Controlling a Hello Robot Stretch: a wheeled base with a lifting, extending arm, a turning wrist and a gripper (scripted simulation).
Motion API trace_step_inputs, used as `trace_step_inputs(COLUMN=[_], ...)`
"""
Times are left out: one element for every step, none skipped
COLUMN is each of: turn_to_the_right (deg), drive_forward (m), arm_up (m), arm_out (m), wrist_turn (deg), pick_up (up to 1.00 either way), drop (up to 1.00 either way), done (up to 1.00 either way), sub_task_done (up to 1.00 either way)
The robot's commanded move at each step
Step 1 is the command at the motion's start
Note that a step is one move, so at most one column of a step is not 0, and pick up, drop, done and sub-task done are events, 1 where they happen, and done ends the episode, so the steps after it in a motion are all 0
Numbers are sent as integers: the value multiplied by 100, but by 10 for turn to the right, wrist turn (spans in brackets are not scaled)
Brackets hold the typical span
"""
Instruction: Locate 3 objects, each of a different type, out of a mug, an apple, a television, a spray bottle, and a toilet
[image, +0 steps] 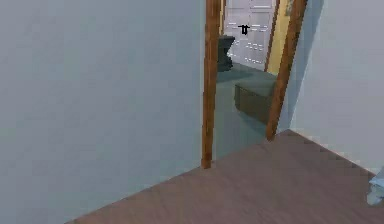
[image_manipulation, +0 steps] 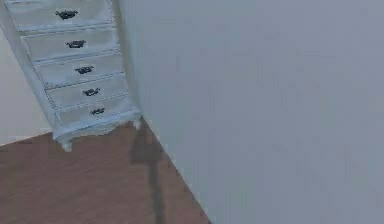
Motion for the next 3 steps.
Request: trace_step_inputs(turn_to_the_right=[300,0,0], drive_forward=[0,100,20], arm_up=[0,0,0], arm_out=[0,0,0], wrist_turn=[0,0,0], pick_up=[0,0,0], drop=[0,0,0], done=[0,0,0], sub_task_done=[0,0,0])
